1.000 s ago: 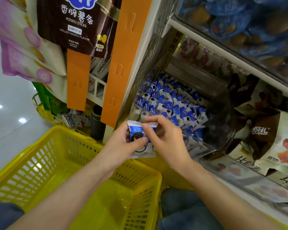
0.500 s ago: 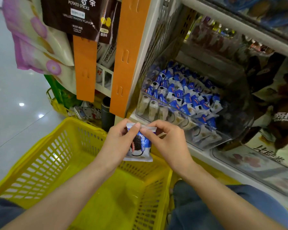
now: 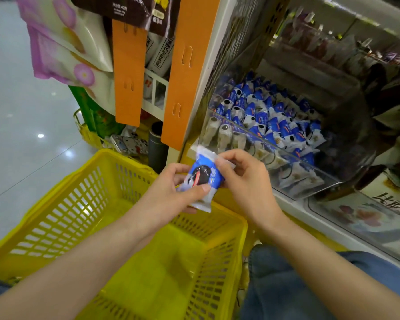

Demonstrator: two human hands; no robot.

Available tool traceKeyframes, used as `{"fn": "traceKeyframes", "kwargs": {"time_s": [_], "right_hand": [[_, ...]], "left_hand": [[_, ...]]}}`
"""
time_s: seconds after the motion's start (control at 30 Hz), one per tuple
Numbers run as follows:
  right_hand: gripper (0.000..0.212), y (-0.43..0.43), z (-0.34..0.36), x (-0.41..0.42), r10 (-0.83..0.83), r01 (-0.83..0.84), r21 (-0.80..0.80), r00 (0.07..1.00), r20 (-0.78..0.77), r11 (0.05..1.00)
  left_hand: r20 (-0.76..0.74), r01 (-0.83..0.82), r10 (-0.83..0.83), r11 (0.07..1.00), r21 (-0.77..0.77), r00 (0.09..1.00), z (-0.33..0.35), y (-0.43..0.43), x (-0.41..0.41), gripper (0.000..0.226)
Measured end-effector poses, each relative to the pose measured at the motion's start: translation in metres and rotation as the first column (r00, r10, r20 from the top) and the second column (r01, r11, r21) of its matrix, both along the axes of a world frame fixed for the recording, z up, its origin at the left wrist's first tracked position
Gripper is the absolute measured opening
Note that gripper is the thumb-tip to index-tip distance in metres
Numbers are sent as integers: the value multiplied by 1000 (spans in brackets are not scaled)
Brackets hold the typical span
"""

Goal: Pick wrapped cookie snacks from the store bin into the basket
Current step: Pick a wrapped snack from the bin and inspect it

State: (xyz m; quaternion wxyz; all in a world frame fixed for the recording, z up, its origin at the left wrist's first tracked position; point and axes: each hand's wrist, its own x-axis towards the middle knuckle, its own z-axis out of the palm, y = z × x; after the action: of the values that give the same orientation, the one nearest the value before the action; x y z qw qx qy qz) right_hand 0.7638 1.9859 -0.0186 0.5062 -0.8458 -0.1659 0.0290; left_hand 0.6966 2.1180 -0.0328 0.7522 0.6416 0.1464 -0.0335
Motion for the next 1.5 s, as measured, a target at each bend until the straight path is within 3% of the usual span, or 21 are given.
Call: {"fn": "traceKeyframes", "kwargs": {"time_s": [0.1, 0.17, 0.23, 0.33, 0.4, 0.53, 0.63, 0.7, 0.77, 0.83, 0.9, 1.03, 1.17, 1.27, 1.4, 1.5], "right_hand": [[9, 2, 2, 3, 9, 63, 185, 931, -365, 981], [10, 0, 1, 4, 50, -4, 96, 879, -474, 995], [36, -1, 0, 3, 87, -156, -114, 884, -460, 981], [66, 3, -1, -5, 209, -284, -307, 944, -255, 908], [59, 7, 1, -9, 301, -351, -302, 932, -200, 886], [30, 13, 5, -12, 322, -401, -212, 888, -329, 891], [31, 14, 4, -12, 310, -391, -137, 862, -402, 910], [33, 15, 3, -13, 338, -391, -86, 870, -358, 916], [21, 16, 5, -14, 319, -340, -28, 907, -274, 940], [10, 16, 7, -15, 285, -293, -12, 939, -194, 956], [12, 14, 7, -15, 283, -289, -29, 949, -136, 957], [4, 13, 4, -19, 337, -310, -207, 935, 109, 928], [11, 10, 3, -21, 376, -221, -409, 859, 349, 885], [7, 9, 5, -22, 304, -192, -343, 901, 311, 919], [7, 7, 7, -15, 147, -94, -212, 956, 252, 973], [5, 5, 10, -15, 116, -68, -176, 954, 278, 982]], "left_hand": [[18, -139, 138, 990, 25, 990, -5, 4, -3, 29], [39, -208, 207, 977, 33, 978, -8, 12, -3, 21], [77, -222, 216, 971, 83, 973, -9, 18, -4, 14], [109, -162, 140, 961, 226, 984, -12, 24, -8, 10], [118, -139, 111, 952, 274, 987, -13, 26, -9, 10], [134, -176, 146, 951, 252, 980, -11, 25, -8, 10], [112, -207, 190, 966, 156, 975, -8, 23, -9, 10], [124, -200, 178, 960, 194, 976, -8, 23, -9, 15], [132, -167, 138, 956, 240, 982, -7, 22, -10, 17], [135, -141, 110, 960, 242, 985, -7, 21, -10, 18], [137, -136, 105, 960, 244, 985, -7, 20, -10, 22], [137, -126, 97, 967, 220, 986, -8, 22, -10, 26], [123, -100, 75, 971, 217, 990, -9, 22, -8, 24], [130, -90, 61, 969, 229, 990, -9, 19, -8, 17], [67, -191, 178, 928, 321, 982, -14, 21, -8, 13], [-107, -32, 57, 974, 223, 993, -6, 21, -8, 25]]}}
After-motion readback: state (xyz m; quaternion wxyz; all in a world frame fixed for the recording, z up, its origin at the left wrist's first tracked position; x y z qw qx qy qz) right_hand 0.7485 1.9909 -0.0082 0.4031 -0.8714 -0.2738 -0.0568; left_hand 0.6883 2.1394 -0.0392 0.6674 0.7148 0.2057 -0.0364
